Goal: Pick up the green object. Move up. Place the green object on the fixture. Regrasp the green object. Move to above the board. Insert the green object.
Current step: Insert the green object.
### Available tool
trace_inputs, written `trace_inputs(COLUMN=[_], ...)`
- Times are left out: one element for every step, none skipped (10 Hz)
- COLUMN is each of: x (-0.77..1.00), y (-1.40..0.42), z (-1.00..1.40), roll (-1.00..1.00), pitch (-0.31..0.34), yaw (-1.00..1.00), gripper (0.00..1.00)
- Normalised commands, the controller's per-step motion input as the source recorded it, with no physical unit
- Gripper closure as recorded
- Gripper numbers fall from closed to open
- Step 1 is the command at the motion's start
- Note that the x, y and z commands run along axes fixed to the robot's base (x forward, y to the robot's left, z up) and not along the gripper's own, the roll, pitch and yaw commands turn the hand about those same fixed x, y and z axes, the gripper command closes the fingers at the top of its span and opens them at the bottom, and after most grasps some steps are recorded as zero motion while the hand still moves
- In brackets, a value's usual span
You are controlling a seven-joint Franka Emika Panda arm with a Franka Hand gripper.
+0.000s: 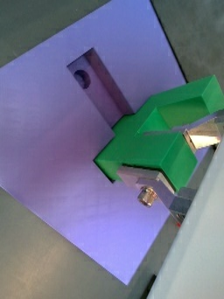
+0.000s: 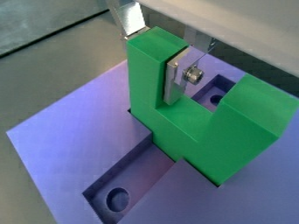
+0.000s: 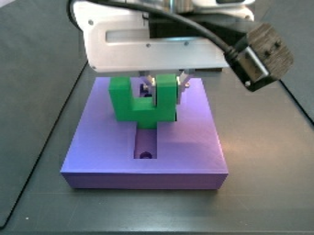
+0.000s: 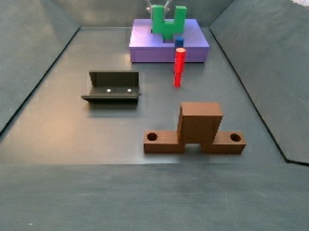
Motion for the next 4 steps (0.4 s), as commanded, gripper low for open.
trace_inputs(x=[-0.14, -0.1, 0.0, 0.0], y=[-0.01, 0.0, 0.0, 0.0], z=[-1.0, -0.86, 0.0, 0.0], roll=[0.11, 0.17, 0.02, 0.0], pitch=[-0.124, -0.11, 0.0, 0.0], yaw=[0.02, 0.0, 0.0, 0.0], gripper=[1.0, 1.0, 1.0, 1.0])
